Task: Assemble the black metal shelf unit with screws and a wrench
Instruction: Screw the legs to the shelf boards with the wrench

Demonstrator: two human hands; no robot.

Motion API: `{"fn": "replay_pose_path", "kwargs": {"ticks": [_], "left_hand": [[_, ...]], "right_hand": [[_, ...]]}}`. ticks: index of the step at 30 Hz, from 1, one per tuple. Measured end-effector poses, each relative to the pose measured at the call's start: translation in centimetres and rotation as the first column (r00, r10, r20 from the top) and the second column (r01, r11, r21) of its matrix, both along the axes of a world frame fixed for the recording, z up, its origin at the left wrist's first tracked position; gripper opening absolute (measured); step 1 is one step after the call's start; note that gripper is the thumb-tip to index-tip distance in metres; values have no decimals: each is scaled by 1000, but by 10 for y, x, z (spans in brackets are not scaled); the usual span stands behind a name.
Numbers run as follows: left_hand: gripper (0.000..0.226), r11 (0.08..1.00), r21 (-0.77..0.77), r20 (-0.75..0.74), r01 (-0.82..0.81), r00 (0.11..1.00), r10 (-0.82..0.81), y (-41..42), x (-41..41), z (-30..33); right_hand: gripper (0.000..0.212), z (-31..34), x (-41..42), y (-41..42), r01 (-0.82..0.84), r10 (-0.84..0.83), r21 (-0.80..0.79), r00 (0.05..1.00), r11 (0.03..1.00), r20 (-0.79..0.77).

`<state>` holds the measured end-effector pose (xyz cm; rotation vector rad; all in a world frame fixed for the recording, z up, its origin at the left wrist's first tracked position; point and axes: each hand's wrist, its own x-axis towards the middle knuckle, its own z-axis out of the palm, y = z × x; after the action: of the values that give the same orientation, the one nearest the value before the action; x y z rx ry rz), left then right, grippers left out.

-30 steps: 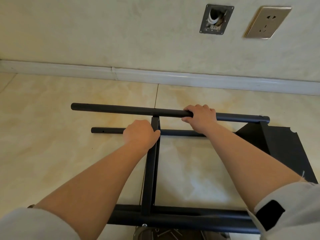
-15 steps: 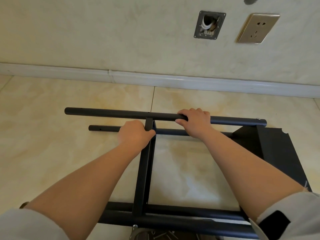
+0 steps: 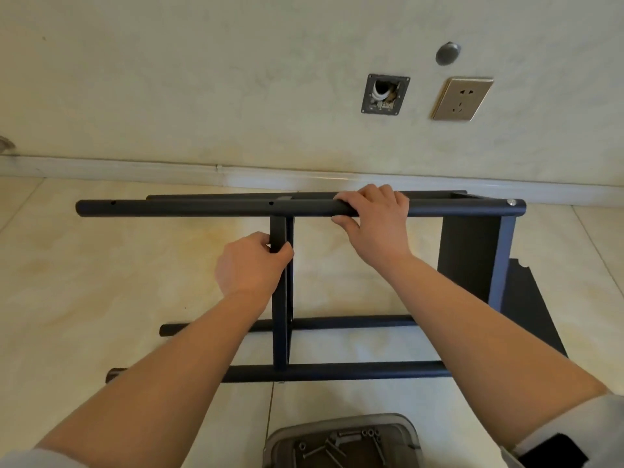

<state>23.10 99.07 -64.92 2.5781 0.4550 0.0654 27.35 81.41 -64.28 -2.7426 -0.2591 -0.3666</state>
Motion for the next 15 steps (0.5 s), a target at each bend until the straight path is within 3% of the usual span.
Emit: {"fn": "replay_pose_path", "kwargs": {"ticks": [6,10,14,15], "left_hand": [[29,993,-97,-32,-60,998,57,-4,-55,9],[35,998,-30,-274,63,959,-69,3,-73,24],[46,975,-157,-461,157,862,-213,6,-88,43],[45,972,-122,-476,201,847,-235,6,-95,49]], "right_hand": [[31,11,-62,-1,-10,8,53,999,999,33],[26,21,-97,-5,-42,43,44,999,998,-28],[31,35,-123,-7,-67,65,-3,980,998,-188],[32,39,-128,-8,-79,72,-22,972,997,-225]]}}
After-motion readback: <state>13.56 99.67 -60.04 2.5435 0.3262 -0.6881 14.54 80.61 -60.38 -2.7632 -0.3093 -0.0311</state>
